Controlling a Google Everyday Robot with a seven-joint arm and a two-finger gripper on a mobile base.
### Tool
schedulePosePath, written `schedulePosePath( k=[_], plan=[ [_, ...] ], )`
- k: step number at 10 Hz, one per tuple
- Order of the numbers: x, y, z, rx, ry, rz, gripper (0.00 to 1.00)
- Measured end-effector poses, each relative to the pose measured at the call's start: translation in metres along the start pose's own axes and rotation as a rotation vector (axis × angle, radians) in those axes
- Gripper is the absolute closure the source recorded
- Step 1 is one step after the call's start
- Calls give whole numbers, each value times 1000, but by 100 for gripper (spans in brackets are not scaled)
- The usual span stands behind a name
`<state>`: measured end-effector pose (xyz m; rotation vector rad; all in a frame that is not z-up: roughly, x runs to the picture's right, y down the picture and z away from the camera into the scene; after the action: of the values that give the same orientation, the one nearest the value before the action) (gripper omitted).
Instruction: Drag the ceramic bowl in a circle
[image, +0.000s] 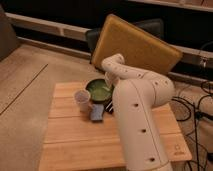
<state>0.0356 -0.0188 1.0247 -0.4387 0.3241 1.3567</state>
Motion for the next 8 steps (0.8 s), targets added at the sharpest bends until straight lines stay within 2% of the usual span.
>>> schedulePosePath(
  k=[4,7,8],
  plan=[
    [-30,38,5,-55,-20,-81,100],
    [-31,64,-1,-107,-15,-118,100],
    [-27,64,-6,-113,-9,-124,100]
  ],
)
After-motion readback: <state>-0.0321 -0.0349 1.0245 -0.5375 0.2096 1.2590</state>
